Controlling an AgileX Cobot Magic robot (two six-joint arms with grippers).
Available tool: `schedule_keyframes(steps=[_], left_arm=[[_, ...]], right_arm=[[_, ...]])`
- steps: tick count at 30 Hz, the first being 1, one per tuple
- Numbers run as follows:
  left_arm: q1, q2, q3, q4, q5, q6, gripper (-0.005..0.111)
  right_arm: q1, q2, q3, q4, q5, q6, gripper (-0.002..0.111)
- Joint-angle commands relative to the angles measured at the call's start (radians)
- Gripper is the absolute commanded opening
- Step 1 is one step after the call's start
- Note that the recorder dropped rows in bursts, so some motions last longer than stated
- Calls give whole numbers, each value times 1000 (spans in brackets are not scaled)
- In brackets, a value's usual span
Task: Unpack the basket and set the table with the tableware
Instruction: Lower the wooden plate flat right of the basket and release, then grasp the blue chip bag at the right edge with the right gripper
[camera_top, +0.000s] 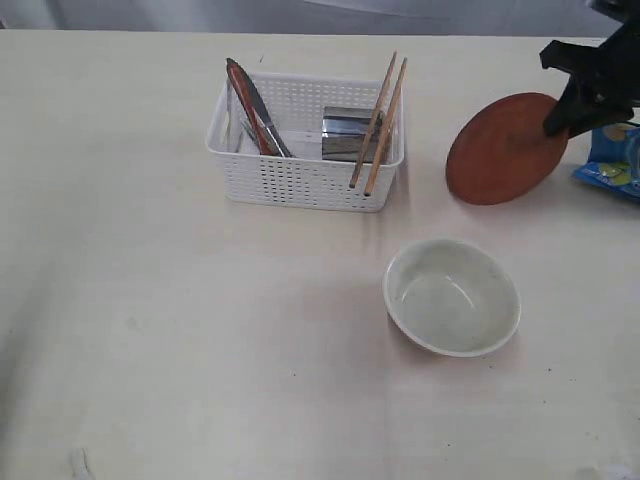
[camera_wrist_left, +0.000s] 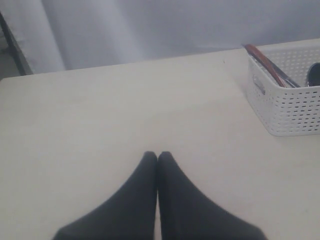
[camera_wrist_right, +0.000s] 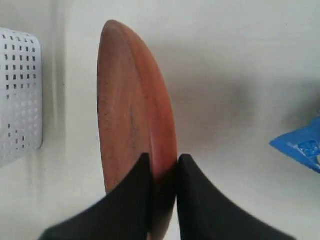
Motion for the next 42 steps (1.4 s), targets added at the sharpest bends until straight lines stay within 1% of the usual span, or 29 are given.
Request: schedule_keyframes(steps=[1, 4, 7, 11, 14, 15, 16, 18, 19, 26, 28, 32, 33, 35, 37, 38, 39, 40, 42], left_arm=[[0, -3, 3, -11, -2, -5, 0], [0, -3, 3, -11, -2, -5, 0], [0, -3, 3, -11, -2, -5, 0], [0, -3, 3, -11, -2, -5, 0], [0, -3, 3, -11, -2, -5, 0], [0, -3, 3, -11, -2, -5, 0], [0, -3, 3, -11, -2, -5, 0], [0, -3, 3, -11, -2, -5, 0], [0, -3, 3, -11, -2, -5, 0], [0, -3, 3, -11, -2, -5, 0], [0, -3, 3, -11, -2, -5, 0], [0, -3, 3, -11, -2, -5, 0], [0, -3, 3, -11, -2, -5, 0], [0, -3, 3, -11, -2, -5, 0], [0, -3, 3, -11, -2, -5, 0], [0, -3, 3, -11, -2, -5, 0], [0, -3, 3, -11, -2, -5, 0], [0, -3, 3, -11, -2, -5, 0], [0, -3, 3, -11, -2, -5, 0]], right_arm=[[36, 34, 2, 2, -19, -12, -1], [61, 56, 2, -13, -56, -12, -1], [61, 62, 2, -15, -84, -12, -1], [61, 68, 2, -62, -61, -9, 0], [61, 70, 2, -62, -57, -3, 0], [61, 70, 2, -75, -55, 12, 8], [61, 70, 2, -91, -55, 31, 21], [61, 70, 2, -115, -55, 41, 42], [61, 70, 2, -124, -55, 50, 46], [61, 66, -36, -126, -35, 53, 44], [61, 54, -73, -126, 4, 53, 44], [61, 19, -178, -138, 144, 51, 44], [61, 7, -206, -159, 144, 51, 44], [59, -19, -238, -212, 144, 90, 50], [59, -52, -244, -328, 144, 173, 64], [59, -65, -244, -398, 144, 222, 74], [59, -74, -244, -455, 144, 262, 78], [59, -76, -244, -528, 144, 307, 81], [59, -79, -226, -618, 144, 362, 81]])
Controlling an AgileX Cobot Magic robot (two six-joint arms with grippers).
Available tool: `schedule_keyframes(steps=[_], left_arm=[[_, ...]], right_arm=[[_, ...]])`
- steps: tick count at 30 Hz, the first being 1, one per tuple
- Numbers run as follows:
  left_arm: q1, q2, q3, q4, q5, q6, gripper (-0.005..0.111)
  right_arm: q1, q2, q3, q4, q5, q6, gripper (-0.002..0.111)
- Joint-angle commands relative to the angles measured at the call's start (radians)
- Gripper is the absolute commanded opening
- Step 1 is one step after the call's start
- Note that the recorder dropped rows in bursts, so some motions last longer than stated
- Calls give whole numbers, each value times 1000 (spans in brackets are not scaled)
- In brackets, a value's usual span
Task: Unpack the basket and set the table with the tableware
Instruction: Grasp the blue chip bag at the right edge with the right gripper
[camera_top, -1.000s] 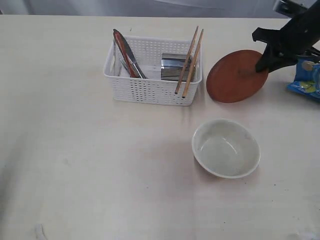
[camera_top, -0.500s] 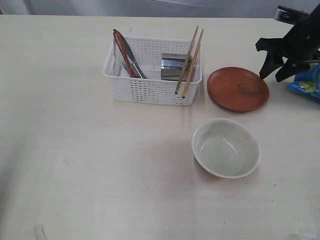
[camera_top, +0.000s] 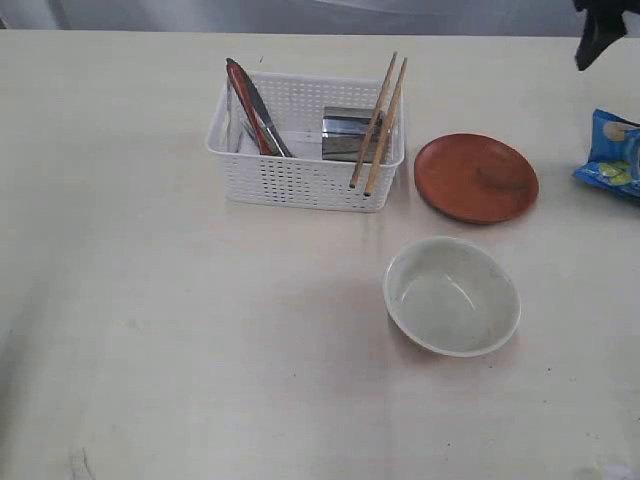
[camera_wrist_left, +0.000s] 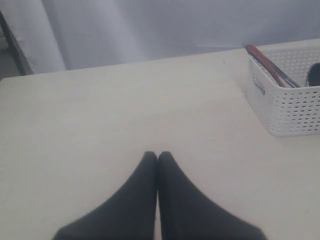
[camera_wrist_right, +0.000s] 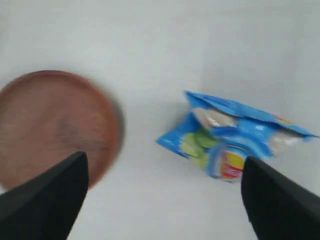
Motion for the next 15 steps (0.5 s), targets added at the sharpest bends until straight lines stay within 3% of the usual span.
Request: schedule_keyframes(steps=[1, 6, 10, 15], left_arm=[[0, -3, 3, -11, -2, -5, 0], [0, -3, 3, -11, -2, -5, 0], [0, -3, 3, -11, -2, -5, 0], [0, -3, 3, -11, -2, -5, 0]], right_arm=[[-6, -15, 32, -213, 9, 134, 78], [-6, 6, 149, -236, 9, 166, 55], [-17, 27, 199, -343, 9, 331, 62], [-62, 28, 269, -333, -77, 351, 70]])
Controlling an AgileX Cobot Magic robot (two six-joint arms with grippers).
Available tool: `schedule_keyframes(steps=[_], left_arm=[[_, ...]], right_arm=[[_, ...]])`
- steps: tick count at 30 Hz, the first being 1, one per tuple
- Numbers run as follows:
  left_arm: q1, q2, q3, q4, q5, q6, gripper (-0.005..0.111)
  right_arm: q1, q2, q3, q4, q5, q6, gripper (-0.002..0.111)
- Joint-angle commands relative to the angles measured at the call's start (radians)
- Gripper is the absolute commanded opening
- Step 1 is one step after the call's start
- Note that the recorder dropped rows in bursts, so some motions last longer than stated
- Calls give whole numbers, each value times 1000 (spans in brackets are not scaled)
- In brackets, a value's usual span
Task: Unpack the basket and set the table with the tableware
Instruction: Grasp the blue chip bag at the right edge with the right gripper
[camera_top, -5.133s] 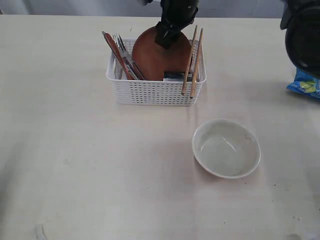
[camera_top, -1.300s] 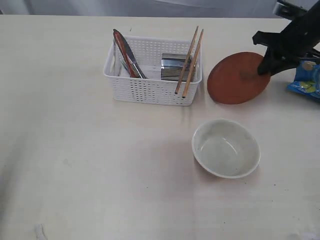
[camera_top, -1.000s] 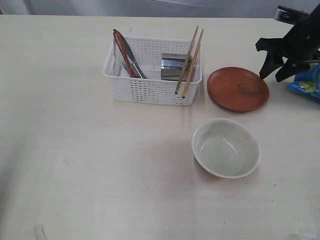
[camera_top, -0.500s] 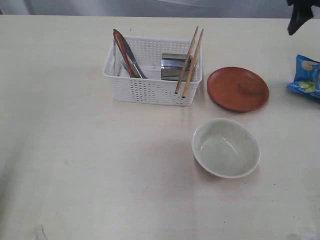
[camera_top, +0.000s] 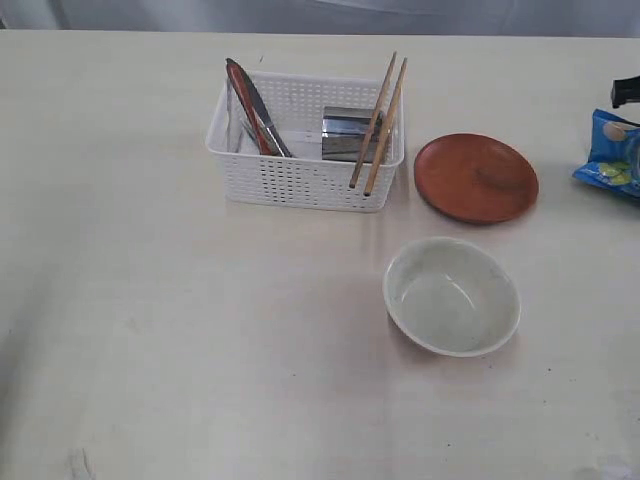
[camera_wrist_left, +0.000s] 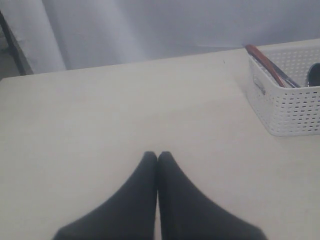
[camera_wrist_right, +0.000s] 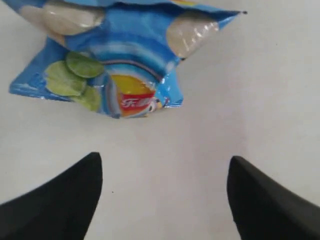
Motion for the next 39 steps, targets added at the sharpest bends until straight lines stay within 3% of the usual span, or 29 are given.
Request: schedule_keyframes(steps=[1, 9, 16, 23, 27, 32, 39], left_arm=[[0, -3, 3, -11, -2, -5, 0], [0, -3, 3, -11, -2, -5, 0], [0, -3, 3, -11, -2, -5, 0], [0, -3, 3, -11, -2, -5, 0], [0, -3, 3, -11, -2, -5, 0], [0, -3, 3, -11, -2, -5, 0], [0, -3, 3, -11, -2, -5, 0]], right_arm=[[-47, 0, 64, 3, -108, 32, 70], [-93, 10, 99, 232, -235, -68, 70], [-94, 84, 99, 145, -249, 38, 70], [-94, 113, 97, 142, -316, 23, 67], [-94, 113, 88, 144, -316, -18, 47], [-94, 113, 70, 170, -299, -62, 2], [-85, 75, 59, 233, -274, -120, 0]])
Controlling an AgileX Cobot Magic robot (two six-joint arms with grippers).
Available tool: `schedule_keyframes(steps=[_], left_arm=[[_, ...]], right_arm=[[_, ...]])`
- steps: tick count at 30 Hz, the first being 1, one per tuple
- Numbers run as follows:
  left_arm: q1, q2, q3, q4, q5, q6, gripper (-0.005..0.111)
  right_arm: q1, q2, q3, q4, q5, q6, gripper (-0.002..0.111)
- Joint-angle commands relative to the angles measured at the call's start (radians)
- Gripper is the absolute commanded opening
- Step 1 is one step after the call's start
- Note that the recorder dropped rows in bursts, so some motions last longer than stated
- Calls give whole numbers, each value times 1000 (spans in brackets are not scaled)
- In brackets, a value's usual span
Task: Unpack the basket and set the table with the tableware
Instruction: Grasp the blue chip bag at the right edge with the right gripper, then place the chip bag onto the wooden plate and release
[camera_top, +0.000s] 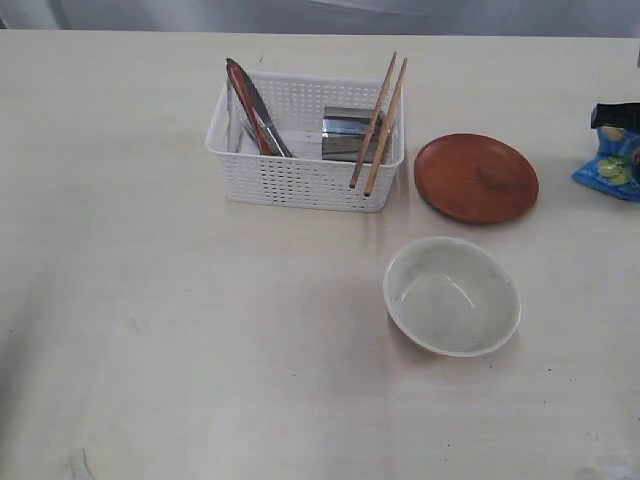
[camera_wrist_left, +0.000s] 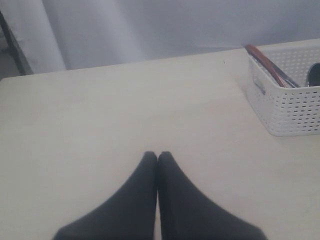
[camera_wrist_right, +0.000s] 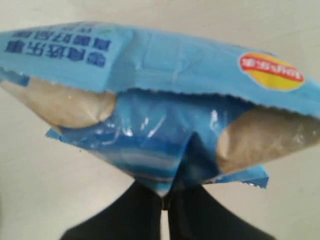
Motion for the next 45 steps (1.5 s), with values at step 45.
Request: schedule_keyframes(steps=[45], left_arm=[[0, -3, 3, -11, -2, -5, 0]], right_arm=[[255, 45, -129, 391, 296, -227, 15]])
